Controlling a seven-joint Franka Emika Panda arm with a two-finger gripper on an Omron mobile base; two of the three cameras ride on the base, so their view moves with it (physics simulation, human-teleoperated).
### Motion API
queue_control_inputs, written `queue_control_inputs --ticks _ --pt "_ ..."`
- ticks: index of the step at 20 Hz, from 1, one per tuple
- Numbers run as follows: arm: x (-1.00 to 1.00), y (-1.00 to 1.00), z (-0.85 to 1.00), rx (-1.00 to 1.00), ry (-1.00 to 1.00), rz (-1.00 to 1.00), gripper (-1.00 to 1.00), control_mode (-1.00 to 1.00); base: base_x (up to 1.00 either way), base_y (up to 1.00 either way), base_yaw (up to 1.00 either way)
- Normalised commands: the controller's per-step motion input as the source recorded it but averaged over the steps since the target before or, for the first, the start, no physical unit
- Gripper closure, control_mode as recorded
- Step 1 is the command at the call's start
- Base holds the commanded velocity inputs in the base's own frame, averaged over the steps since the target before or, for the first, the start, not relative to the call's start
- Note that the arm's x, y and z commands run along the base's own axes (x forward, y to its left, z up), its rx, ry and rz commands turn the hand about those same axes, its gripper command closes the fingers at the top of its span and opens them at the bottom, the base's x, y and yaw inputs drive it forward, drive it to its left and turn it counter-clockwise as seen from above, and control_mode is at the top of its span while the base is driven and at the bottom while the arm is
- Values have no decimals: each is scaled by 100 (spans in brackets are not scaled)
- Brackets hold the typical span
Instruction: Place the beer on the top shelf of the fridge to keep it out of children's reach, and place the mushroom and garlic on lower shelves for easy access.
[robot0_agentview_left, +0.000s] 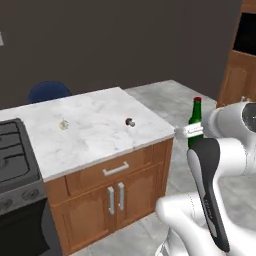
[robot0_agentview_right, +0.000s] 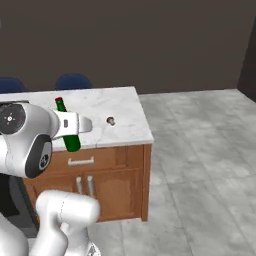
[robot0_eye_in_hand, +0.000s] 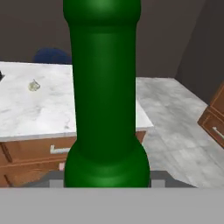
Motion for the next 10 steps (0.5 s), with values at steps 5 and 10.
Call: queue_control_inputs --ticks 5,10 --pt "0 0 0 0 0 0 100 100 0 -12 -64" --pt "0 0 0 0 0 0 100 100 0 -12 -64"
